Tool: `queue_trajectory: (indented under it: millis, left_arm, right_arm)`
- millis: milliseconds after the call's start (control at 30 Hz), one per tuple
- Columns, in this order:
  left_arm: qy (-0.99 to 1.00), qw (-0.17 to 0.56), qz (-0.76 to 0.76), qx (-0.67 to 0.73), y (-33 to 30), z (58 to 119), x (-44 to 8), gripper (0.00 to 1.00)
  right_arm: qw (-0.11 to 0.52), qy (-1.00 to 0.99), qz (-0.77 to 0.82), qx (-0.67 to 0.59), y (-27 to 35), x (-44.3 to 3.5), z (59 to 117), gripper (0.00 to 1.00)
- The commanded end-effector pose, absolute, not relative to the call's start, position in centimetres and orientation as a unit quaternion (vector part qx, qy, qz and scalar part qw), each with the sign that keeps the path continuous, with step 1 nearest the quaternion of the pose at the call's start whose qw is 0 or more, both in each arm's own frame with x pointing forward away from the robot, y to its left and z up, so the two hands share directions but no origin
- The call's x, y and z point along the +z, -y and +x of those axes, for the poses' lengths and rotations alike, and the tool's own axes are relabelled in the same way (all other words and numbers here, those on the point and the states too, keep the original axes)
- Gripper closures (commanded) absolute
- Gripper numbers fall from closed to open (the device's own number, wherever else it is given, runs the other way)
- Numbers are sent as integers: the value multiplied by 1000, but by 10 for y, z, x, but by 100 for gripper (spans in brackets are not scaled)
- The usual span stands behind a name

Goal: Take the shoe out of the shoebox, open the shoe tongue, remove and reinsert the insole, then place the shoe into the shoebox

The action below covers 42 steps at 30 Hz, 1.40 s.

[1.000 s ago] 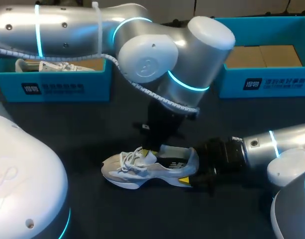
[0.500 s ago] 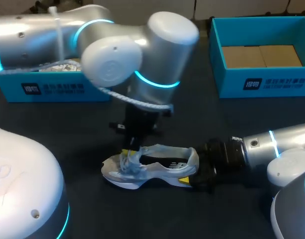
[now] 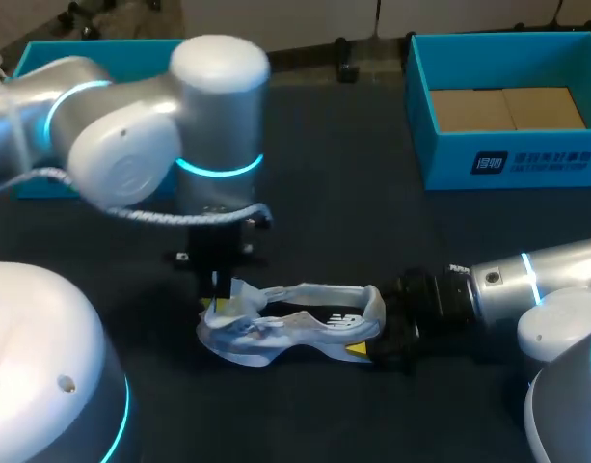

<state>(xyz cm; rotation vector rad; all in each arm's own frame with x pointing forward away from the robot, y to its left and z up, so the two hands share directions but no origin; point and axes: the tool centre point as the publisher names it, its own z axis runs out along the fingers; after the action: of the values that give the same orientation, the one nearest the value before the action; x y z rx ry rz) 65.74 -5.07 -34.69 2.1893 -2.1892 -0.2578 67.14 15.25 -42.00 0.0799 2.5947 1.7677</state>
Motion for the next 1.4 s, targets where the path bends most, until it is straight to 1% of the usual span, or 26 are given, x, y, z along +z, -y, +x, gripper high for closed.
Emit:
queue_trajectory:
  millis: [33, 333, 367, 433, 467, 533, 567, 600, 633, 667, 867, 1000, 1067, 1100, 1167, 1267, 1400]
  left_arm:
    - [675, 213, 694, 129, 38, 652, -354, 100]
    - [675, 218, 696, 112, 31, 657, -372, 100]
    - [674, 216, 698, 111, 30, 657, -373, 96]
    - [675, 221, 696, 104, 28, 658, -374, 83]
    - [676, 219, 696, 103, 25, 656, -373, 63]
    - [680, 212, 694, 104, 21, 654, -371, 38]
    - [685, 211, 689, 103, 20, 653, -369, 28]
    - [685, 211, 689, 103, 20, 653, -369, 28]
    - [692, 200, 686, 103, 18, 651, -366, 3]
    - [696, 196, 683, 102, 17, 650, -363, 0]
    - [712, 182, 668, 116, 18, 650, -342, 0]
    - [730, 176, 648, 128, 26, 654, -318, 0]
    - [741, 163, 639, 129, 33, 657, -307, 5]
    - [748, 164, 631, 125, 36, 659, -303, 4]
    - [757, 160, 621, 124, 43, 663, -294, 7]
    - [771, 143, 609, 121, 52, 669, -284, 16]
    - [801, 125, 577, 106, 65, 673, -267, 22]
  right_arm:
    - [1, -827, 26, 562, -152, -420, 671, 100]
    - [1, -827, 26, 562, -152, -420, 671, 100]
    - [1, -827, 26, 562, -152, -420, 671, 100]
    - [1, -827, 26, 562, -152, -420, 671, 100]
    - [1, -827, 26, 562, -152, -420, 671, 100]
    - [1, -827, 26, 562, -152, -420, 671, 100]
    - [1, -827, 26, 562, -152, -420, 671, 100]
    - [1, -827, 26, 562, -152, -420, 671, 100]
    - [1, -827, 26, 562, -152, -420, 671, 100]
    - [1, -827, 26, 562, -152, -420, 671, 100]
    - [1, -827, 26, 562, -152, -420, 671, 100]
    - [1, -827, 26, 562, -152, -420, 671, 100]
    - [1, -827, 26, 562, -152, -420, 671, 100]
    - [1, -827, 26, 562, -152, -420, 671, 100]
    - [1, -827, 26, 562, -152, -420, 671, 100]
    - [1, -827, 26, 562, -152, -420, 671, 100]
    - [1, -827, 26, 562, -152, -420, 671, 100]
